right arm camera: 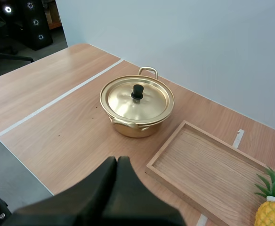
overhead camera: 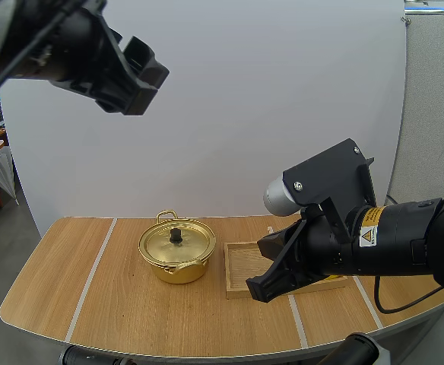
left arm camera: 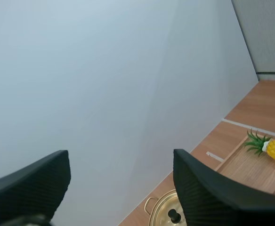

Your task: Open the pot, put the grape inside, and close it

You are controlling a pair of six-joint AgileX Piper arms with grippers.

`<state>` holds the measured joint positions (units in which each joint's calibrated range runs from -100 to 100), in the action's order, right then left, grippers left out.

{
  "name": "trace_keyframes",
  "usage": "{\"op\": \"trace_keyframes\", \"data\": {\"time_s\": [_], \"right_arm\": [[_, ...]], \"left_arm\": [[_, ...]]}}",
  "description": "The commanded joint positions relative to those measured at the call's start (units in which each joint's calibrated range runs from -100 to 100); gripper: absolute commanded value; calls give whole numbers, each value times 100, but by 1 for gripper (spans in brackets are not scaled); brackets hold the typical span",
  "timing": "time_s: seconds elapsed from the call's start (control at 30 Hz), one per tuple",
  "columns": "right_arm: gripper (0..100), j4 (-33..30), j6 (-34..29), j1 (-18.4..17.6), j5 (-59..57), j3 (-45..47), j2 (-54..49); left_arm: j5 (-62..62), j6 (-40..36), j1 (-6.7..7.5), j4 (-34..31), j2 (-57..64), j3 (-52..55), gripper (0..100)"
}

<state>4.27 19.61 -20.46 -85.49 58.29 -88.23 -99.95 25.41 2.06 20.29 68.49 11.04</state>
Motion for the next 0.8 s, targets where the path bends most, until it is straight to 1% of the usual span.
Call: {"op": "trace_keyframes", "data": {"time_s": [0.0, 0.13, 0.17, 0.2, 0.27, 0.3, 0.33, 0.57, 0.67, 0.77], "right_arm": [[0, 15, 6, -3, 80, -10, -62], [0, 14, 6, 4, 80, -10, -62], [0, 14, 6, 13, 80, -10, -62], [0, 14, 6, 29, 80, -10, -62], [0, 14, 6, 85, 80, -10, -62], [0, 14, 6, 121, 63, -10, -65], [0, 14, 6, 160, 47, -10, -65], [0, 14, 6, 530, 280, -10, -507], [0, 14, 6, 686, 637, -10, -733], [0, 14, 6, 795, 926, -10, -867]], "left_arm": [[-5, -192, 9, 4, 305, -38, 100], [-5, -437, 9, 4, 673, -38, 100], [-5, -521, 9, 4, 761, -38, 91], [-5, -598, 9, 4, 846, -38, 78], [-5, -647, 9, 4, 1028, 9, 39], [-5, -647, 9, 4, 1127, 49, 22], [-5, -647, 9, 4, 1212, 118, 0], [-5, -731, 9, 80, 2041, 926, 0], [-5, -1056, 9, 57, 2496, 1399, 0], [921, -1318, 9, 48, 2919, 1889, 0]]}}
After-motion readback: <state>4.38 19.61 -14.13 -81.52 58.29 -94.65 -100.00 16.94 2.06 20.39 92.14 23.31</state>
